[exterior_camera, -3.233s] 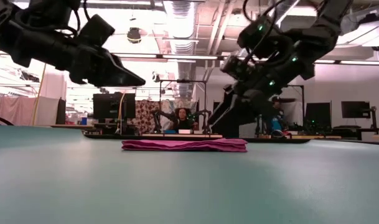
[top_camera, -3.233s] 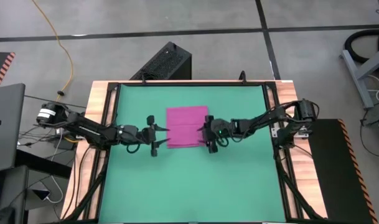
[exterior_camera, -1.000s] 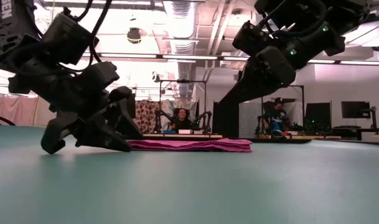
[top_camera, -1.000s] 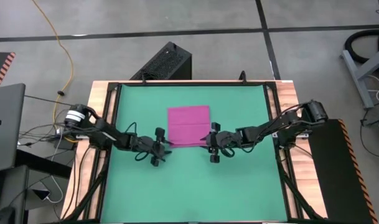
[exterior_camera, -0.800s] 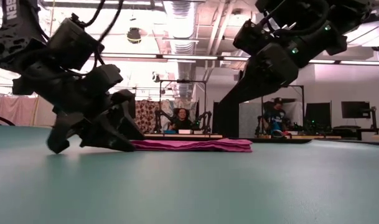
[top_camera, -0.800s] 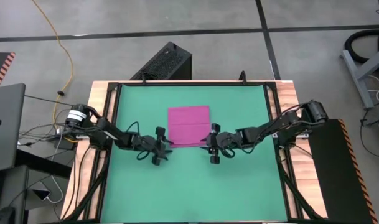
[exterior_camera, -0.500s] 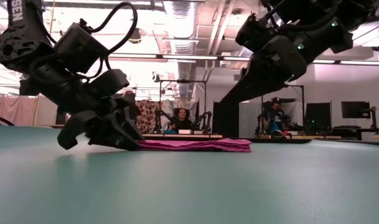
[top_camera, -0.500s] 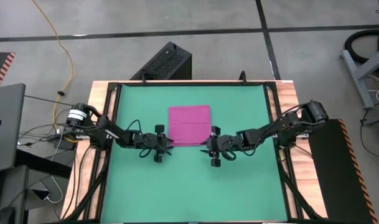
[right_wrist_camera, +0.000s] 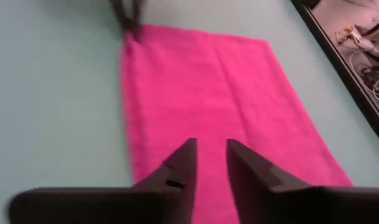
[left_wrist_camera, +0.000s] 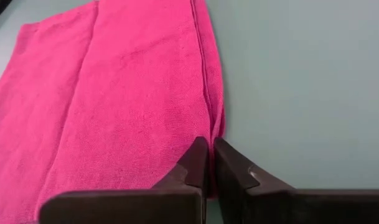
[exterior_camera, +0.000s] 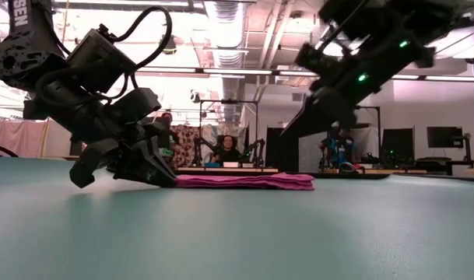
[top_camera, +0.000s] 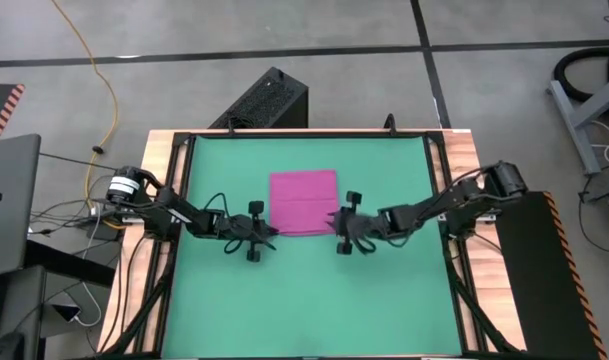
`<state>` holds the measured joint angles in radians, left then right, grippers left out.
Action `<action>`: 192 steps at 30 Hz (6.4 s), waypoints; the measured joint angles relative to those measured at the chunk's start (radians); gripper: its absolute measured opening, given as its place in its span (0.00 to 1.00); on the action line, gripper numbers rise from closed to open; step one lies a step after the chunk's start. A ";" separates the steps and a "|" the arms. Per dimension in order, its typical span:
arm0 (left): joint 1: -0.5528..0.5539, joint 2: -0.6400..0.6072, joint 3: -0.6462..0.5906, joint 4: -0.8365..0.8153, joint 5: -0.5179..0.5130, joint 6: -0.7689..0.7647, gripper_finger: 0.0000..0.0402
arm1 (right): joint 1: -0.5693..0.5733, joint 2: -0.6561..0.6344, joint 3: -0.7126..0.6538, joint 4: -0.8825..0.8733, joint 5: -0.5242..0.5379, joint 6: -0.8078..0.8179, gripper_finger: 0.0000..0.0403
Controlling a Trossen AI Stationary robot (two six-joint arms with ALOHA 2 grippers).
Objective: Roll towel into tight, uniform cylinder
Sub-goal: Roll the pink towel
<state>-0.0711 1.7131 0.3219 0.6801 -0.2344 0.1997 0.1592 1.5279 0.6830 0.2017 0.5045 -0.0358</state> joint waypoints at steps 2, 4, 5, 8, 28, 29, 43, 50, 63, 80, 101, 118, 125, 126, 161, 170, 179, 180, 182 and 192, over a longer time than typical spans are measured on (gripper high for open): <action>0.000 -0.005 -0.001 -0.003 0.001 0.001 0.01 | -0.039 0.016 0.000 0.014 -0.026 -0.037 0.16; 0.000 -0.006 -0.001 -0.003 0.001 0.010 0.00 | -0.073 0.040 -0.001 0.041 -0.072 -0.080 0.06; 0.000 -0.010 -0.001 -0.007 0.001 0.016 0.00 | -0.090 0.055 0.000 0.068 -0.104 -0.099 0.04; 0.000 -0.015 -0.003 -0.013 0.000 0.022 0.00 | -0.130 0.120 0.000 0.121 -0.146 -0.112 0.04; -0.086 -0.240 -0.007 -0.200 -0.016 -0.119 0.00 | -0.014 0.287 0.003 0.143 -0.075 0.090 0.01; -0.093 -0.269 -0.007 -0.219 -0.020 -0.128 0.00 | -0.003 0.287 0.003 0.143 -0.076 0.096 0.01; -0.109 -0.382 0.006 -0.207 -0.013 -0.134 0.00 | 0.049 0.288 0.000 0.181 -0.098 0.134 0.01; -0.064 -0.384 0.040 -0.207 -0.009 -0.137 0.00 | 0.062 0.288 0.000 0.190 -0.159 0.147 0.01; 0.026 -0.360 0.049 -0.249 0.047 -0.221 0.00 | 0.063 0.289 0.000 0.190 -0.165 0.160 0.02; 0.049 -0.111 0.050 -0.095 0.018 -0.250 0.00 | 0.063 0.289 -0.001 0.196 -0.180 0.161 0.02; 0.058 -0.097 0.050 -0.143 0.051 -0.272 0.00 | 0.297 0.066 -0.002 0.060 0.017 0.199 0.30; 0.058 -0.097 0.050 -0.146 0.088 -0.303 0.00 | 0.365 0.386 0.211 -0.087 0.293 0.014 0.67; 0.058 -0.097 0.050 -0.148 0.092 -0.305 0.00 | 0.369 0.406 0.278 -0.238 0.459 0.069 0.67; 0.058 -0.097 0.050 -0.148 0.092 -0.304 0.00 | 0.367 0.406 0.281 -0.253 0.470 0.069 0.67; 0.058 -0.097 0.049 -0.150 0.098 -0.290 0.00 | 0.229 0.159 0.275 -0.466 0.262 0.242 0.67; 0.058 -0.097 0.049 -0.150 0.098 -0.290 0.00 | 0.233 0.307 0.297 -0.298 0.330 0.207 0.67; 0.058 -0.097 0.049 -0.149 0.098 -0.291 0.00 | 0.229 0.399 0.446 -0.296 0.337 0.158 0.67; 0.058 -0.097 0.049 -0.148 0.098 -0.291 0.00 | 0.230 0.409 0.467 -0.294 0.340 0.147 0.67; 0.058 -0.097 0.049 -0.146 0.098 -0.291 0.00 | 0.225 0.437 0.499 -0.305 0.341 0.135 0.67; 0.058 -0.097 0.049 -0.147 0.099 -0.291 0.00 | 0.225 0.609 0.690 -0.595 0.482 0.176 0.67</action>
<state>-0.0132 1.6165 0.3706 0.5333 -0.1351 -0.0910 0.3841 2.1367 1.3735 -0.3933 0.9864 0.1405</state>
